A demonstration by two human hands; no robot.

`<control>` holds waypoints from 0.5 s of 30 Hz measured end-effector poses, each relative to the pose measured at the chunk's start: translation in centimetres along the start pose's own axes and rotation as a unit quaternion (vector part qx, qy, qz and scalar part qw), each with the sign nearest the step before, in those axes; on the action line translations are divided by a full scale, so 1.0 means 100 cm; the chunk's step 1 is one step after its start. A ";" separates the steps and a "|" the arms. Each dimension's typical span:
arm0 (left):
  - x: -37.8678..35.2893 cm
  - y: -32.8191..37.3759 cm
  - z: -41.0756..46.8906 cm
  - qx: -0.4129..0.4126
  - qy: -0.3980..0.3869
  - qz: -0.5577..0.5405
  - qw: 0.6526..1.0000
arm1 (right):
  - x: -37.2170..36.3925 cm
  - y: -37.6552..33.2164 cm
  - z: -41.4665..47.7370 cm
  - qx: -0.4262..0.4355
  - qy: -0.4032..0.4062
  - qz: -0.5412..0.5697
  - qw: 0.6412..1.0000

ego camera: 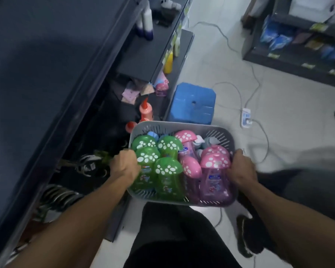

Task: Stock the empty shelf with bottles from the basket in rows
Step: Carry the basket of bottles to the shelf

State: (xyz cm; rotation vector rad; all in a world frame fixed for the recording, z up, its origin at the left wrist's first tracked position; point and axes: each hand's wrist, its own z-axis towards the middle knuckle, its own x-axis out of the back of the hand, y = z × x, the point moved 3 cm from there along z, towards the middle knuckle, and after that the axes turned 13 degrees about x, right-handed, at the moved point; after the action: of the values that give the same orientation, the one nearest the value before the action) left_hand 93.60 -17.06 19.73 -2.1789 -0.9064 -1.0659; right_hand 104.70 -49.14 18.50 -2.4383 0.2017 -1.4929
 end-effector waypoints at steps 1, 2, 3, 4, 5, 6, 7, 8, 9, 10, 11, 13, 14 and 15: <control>0.004 0.007 0.006 -0.002 -0.004 -0.006 1.000 | 0.004 0.000 0.010 0.003 0.000 -0.001 1.000; 0.007 0.014 0.013 -0.003 -0.010 -0.013 1.000 | 0.008 0.000 0.022 0.006 -0.002 -0.002 1.000; 0.011 0.021 0.021 -0.002 -0.017 -0.019 1.000 | 0.013 -0.001 0.035 0.015 -0.010 -0.003 1.000; 0.016 0.028 0.029 -0.001 -0.025 -0.024 0.999 | 0.019 -0.003 0.048 0.025 -0.023 -0.006 0.999; 0.020 0.035 0.037 0.000 -0.030 -0.029 0.999 | 0.025 -0.005 0.062 0.035 -0.037 -0.013 0.999; 0.025 0.043 0.046 0.000 -0.035 -0.032 0.999 | 0.031 -0.007 0.076 0.042 -0.049 -0.022 0.998; 0.030 0.051 0.054 -0.001 -0.043 -0.031 0.999 | 0.037 -0.010 0.090 0.046 -0.057 -0.029 0.997; 0.036 0.059 0.062 -0.004 -0.052 -0.028 0.998 | 0.044 -0.013 0.102 0.045 -0.063 -0.034 0.996; 0.041 0.067 0.070 -0.004 -0.059 -0.030 0.998 | 0.051 -0.016 0.115 0.045 -0.065 -0.038 0.996; 0.046 0.075 0.079 -0.002 -0.064 -0.035 0.997 | 0.057 -0.018 0.130 0.049 -0.068 -0.044 0.996; 0.050 0.082 0.087 0.001 -0.071 -0.041 0.997 | 0.063 -0.022 0.145 0.053 -0.069 -0.050 0.995; 0.057 0.096 0.101 0.011 -0.084 -0.062 0.994 | 0.077 -0.029 0.176 0.071 -0.065 -0.059 0.994; 0.059 0.102 0.107 0.020 -0.092 -0.077 0.993 | 0.085 -0.034 0.191 0.085 -0.060 -0.064 0.993; 0.061 0.107 0.112 0.033 -0.098 -0.094 0.990 | 0.092 -0.039 0.207 0.103 -0.055 -0.068 0.991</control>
State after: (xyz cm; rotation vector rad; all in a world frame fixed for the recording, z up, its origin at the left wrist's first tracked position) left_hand 109.65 -13.84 16.88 -2.2052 -1.2380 -0.9021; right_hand 127.21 -44.51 18.63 -2.3974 -0.1386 -1.3523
